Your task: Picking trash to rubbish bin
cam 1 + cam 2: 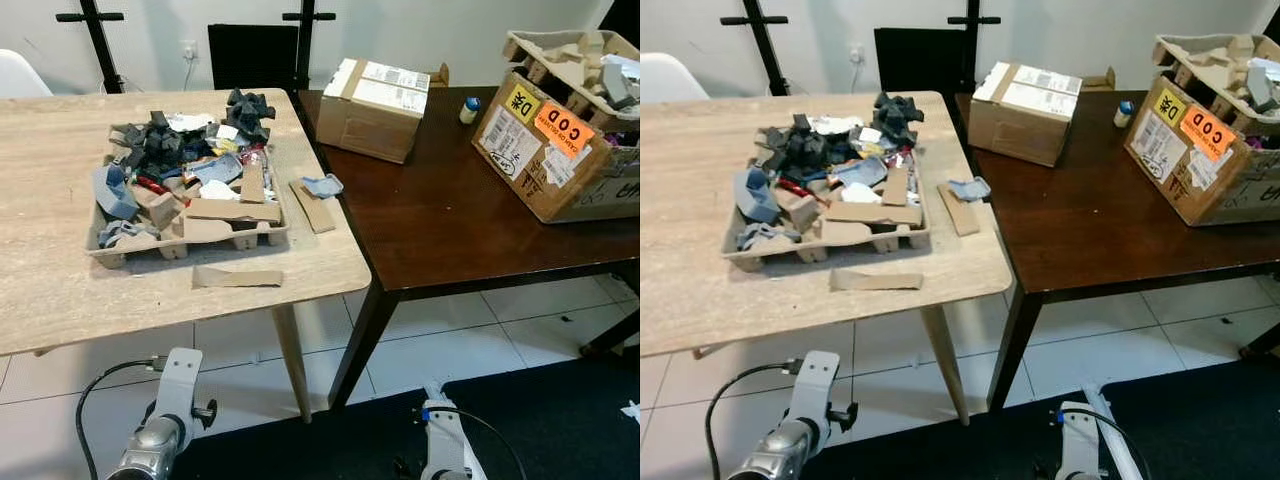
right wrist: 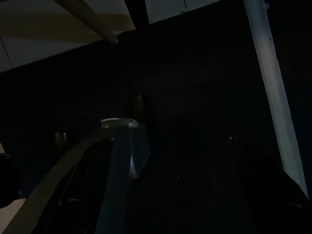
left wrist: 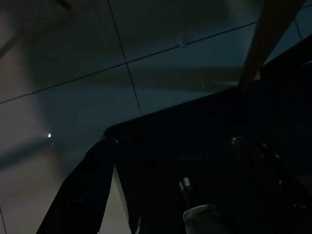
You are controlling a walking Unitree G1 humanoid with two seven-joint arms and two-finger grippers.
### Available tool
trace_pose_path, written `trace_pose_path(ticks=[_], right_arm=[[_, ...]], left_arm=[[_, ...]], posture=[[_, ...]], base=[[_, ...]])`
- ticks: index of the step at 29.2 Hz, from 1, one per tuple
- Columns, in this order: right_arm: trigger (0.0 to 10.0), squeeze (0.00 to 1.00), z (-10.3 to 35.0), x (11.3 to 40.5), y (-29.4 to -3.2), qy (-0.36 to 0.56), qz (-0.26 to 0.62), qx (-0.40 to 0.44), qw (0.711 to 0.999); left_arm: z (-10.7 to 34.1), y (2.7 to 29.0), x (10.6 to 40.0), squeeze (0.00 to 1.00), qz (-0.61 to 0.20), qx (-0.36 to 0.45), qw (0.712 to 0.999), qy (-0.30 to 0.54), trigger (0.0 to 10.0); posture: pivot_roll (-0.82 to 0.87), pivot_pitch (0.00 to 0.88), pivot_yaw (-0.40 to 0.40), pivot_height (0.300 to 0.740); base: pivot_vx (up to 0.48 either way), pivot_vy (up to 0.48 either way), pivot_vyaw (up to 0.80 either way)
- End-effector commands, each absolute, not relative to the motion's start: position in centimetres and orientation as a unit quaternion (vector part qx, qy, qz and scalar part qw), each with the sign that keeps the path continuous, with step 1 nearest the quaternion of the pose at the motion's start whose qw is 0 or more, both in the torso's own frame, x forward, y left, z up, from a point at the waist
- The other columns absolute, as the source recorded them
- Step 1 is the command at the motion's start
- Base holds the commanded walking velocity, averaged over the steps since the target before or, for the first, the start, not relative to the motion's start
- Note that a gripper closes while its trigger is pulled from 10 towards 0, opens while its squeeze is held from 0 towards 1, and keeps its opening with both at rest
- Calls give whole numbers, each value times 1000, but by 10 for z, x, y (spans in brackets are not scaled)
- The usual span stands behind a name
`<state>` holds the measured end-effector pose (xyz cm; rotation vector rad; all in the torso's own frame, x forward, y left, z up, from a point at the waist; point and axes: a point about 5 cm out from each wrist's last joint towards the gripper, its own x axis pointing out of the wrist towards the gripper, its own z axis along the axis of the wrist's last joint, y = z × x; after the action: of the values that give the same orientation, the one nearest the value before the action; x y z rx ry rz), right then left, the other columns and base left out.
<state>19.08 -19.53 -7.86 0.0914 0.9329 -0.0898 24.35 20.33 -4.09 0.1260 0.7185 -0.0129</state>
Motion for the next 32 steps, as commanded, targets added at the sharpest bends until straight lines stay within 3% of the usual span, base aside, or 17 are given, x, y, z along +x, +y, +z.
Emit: trace_pose_path(ticks=[1, 11, 13, 23, 32], right_arm=[[10000, 0, -82, 184, -197, 459, -44, 41, 887], [10000, 0, -82, 184, -197, 457, -42, 40, 887], [10000, 0, -82, 183, -198, 457, -42, 40, 888], [10000, 0, -82, 183, -199, 456, -42, 38, 888], [10000, 0, -82, 184, -197, 455, -39, 40, 889]], left_arm=[[-49, 205, 233, 0, 3, 55, 926, 374, 10000], [-49, 205, 233, 0, 8, 51, 925, 375, 10000], [-50, 206, 232, 0, 24, 19, 922, 385, 10000], [-48, 206, 235, 0, 30, 15, 926, 376, 10000], [-48, 212, 233, 0, 39, 23, 926, 375, 10000]], posture=[[59, 111, -32, 740], [55, 103, -31, 740], [54, 101, -31, 740], [56, 106, -33, 740], [58, 113, -34, 740]], base=[[0, -480, 0], [0, -480, 0], [0, 0, 0], [0, 448, 0], [0, 0, 0]])
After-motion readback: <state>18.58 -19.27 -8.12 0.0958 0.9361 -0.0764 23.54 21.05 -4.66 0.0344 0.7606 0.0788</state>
